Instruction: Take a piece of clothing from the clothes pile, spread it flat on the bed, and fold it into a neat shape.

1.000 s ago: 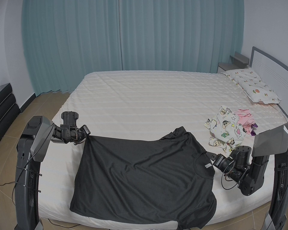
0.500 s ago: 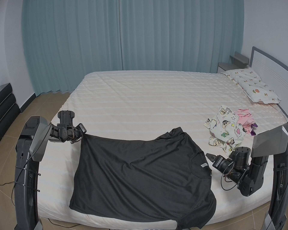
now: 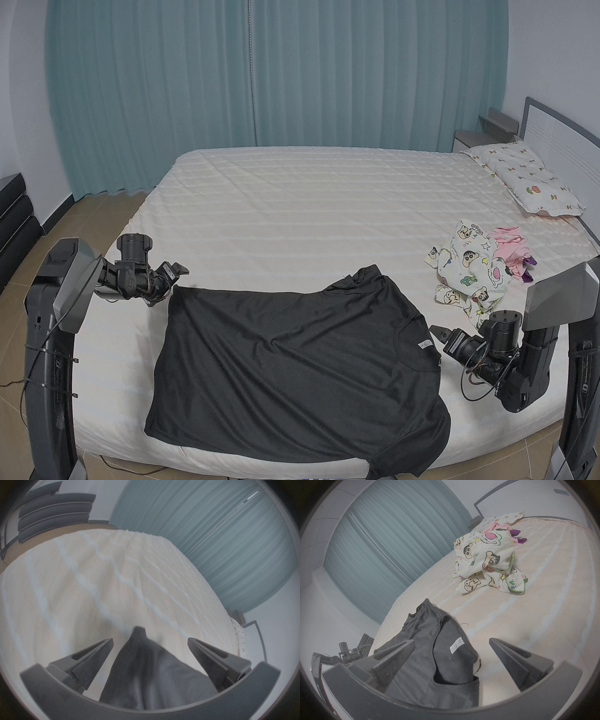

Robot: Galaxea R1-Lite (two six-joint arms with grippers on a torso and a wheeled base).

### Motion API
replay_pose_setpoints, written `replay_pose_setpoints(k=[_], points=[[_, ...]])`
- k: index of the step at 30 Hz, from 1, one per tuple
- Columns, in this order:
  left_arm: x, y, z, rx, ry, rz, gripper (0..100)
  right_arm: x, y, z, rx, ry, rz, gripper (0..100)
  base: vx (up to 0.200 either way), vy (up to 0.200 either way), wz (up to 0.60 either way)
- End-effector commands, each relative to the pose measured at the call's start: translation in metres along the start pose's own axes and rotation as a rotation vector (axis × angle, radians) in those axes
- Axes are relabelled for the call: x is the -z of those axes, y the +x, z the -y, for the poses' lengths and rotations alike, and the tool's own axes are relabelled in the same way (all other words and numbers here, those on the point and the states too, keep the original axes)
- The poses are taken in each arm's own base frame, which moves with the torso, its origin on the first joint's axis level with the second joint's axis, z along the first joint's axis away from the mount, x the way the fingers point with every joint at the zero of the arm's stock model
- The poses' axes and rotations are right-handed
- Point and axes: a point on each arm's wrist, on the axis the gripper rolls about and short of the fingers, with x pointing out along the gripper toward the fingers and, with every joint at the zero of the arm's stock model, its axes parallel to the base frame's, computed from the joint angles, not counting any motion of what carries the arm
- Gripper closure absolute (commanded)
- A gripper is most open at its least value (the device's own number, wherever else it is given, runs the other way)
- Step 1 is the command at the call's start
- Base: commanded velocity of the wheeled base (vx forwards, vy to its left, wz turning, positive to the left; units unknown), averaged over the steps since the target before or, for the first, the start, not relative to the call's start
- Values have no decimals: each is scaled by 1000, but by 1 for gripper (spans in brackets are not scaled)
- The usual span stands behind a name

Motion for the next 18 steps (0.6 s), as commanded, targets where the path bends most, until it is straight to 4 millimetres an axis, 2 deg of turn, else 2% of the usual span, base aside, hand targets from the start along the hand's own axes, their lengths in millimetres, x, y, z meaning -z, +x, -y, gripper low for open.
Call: replay_pose_setpoints(k=[1,3,7,8,9,11,18], points=[[5,-76,11,98,-10,-43,0,-4,-9,5,12,7,8,0,0,0,0],[16,-88,7,106,-11,-59,0,-6,-10,5,12,11,9,0,0,0,0],[41,-113,-6,100,-24,-109,0,-6,-15,8,23,12,0,0,-200,0,0],[41,-113,-6,100,-24,-109,0,-6,-15,8,23,12,0,0,-200,0,0],[55,-124,-13,86,-31,-149,0,-5,-17,9,30,12,-8,0,-200,0,0],[68,-135,-20,78,-41,-178,0,-3,-20,11,41,15,-19,0,-200,0,0],[100,-157,-39,69,-48,-208,0,-2,-24,12,47,60,-27,0,-200,0,0]])
